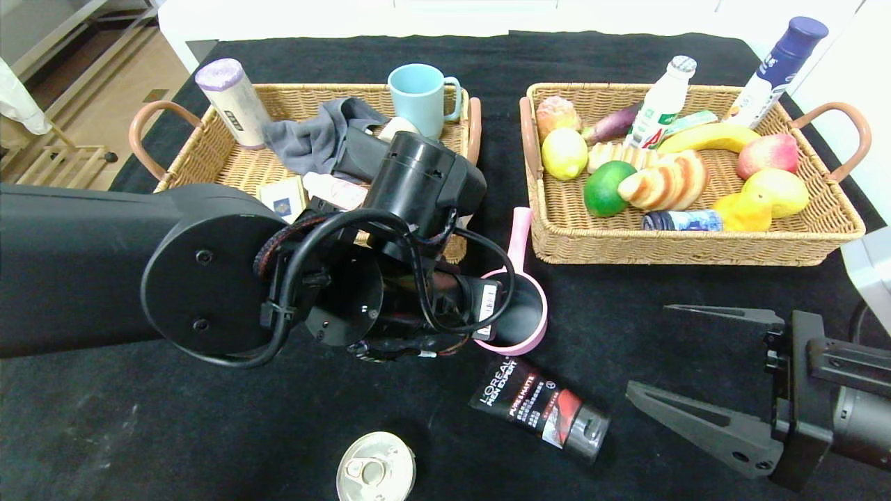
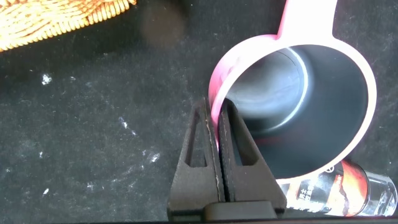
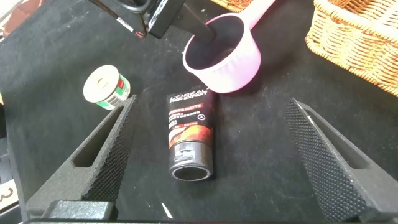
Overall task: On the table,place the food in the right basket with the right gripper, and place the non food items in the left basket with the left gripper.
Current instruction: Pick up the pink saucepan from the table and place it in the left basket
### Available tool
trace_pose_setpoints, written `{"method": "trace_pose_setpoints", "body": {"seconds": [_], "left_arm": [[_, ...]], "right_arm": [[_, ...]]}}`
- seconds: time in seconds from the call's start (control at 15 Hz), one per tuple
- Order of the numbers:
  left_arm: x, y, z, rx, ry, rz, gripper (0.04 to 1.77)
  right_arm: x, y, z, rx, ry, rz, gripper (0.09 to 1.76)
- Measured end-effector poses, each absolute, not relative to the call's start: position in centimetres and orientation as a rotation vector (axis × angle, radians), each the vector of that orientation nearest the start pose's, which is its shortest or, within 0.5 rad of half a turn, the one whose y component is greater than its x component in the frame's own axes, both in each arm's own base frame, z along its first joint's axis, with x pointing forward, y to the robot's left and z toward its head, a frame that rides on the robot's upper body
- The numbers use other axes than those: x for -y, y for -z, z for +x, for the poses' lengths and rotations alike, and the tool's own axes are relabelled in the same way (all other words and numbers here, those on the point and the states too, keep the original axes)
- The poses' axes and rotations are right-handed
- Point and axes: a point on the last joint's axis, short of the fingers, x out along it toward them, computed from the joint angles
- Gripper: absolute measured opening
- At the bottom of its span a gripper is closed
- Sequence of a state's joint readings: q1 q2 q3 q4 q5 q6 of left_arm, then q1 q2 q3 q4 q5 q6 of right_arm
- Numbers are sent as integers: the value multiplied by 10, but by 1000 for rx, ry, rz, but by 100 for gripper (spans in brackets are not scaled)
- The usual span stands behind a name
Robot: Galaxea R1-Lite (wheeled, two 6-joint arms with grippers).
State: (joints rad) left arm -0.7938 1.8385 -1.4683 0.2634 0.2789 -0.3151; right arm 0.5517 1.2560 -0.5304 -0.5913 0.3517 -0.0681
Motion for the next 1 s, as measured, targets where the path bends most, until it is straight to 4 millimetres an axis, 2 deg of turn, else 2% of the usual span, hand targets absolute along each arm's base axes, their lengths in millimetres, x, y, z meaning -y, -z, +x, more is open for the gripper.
{"method": "trace_pose_setpoints", "body": {"seconds": [0.47,1.0], "left_arm": [[246,-237,250,-619,398,28,12],[239,-245,241,-602,409,19,12]], "right_arm": [[-105,-212,157,-111,-904,-78,171],[-105,-214,157,-101,-902,-74,171]]}}
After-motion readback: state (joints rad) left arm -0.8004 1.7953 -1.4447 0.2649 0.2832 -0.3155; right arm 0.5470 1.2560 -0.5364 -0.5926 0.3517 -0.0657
